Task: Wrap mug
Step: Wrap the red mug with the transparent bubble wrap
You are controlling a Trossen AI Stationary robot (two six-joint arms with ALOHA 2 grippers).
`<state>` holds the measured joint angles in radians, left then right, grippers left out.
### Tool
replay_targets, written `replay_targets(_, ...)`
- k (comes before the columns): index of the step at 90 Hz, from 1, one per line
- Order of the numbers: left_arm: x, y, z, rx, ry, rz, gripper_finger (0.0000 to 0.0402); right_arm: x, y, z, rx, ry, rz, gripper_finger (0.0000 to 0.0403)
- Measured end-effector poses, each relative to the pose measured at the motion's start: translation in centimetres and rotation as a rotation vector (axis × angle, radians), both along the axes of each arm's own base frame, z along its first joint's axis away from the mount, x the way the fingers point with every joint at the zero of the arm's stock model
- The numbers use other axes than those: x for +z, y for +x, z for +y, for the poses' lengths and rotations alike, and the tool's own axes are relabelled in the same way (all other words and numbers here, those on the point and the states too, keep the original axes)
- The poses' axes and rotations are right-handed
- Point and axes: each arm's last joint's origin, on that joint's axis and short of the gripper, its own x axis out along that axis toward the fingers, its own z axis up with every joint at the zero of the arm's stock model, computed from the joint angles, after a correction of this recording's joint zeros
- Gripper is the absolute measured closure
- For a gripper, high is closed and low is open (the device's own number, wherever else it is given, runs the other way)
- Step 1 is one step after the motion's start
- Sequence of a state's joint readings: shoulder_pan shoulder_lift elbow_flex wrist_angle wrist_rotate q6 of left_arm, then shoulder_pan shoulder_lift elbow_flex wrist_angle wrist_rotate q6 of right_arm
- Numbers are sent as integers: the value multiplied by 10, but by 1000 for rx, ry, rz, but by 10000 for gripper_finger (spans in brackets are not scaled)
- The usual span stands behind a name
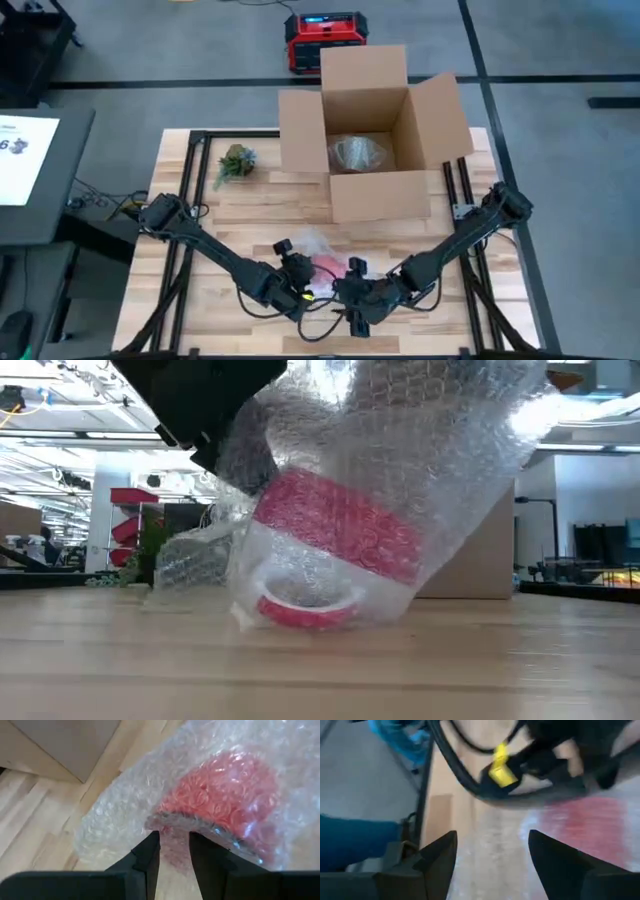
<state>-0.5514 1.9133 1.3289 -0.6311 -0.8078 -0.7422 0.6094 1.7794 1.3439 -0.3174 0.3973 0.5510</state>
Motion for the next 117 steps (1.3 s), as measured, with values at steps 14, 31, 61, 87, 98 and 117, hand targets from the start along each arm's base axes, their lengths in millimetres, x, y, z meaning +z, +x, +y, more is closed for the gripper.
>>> replay_targets(14,0,-1,0,-15,-4,23,315,0,-1,1,9,-3,4,177)
replay_targets(31,10,-12,2,-24,-57,91,315,0,-4,6,50,-35,-2,178)
replay_targets(61,5,-44,-23,-16,-105,87,315,1,-5,9,63,-32,-12,178)
replay_targets(87,-43,-64,-33,-158,-47,-64,313,-2,-5,10,54,0,7,178)
replay_targets(98,-51,-58,-29,-222,-62,-143,313,-8,-5,5,53,49,70,178)
replay_targets(117,-50,-45,-22,-273,-129,-167,312,-15,-8,3,46,52,111,178)
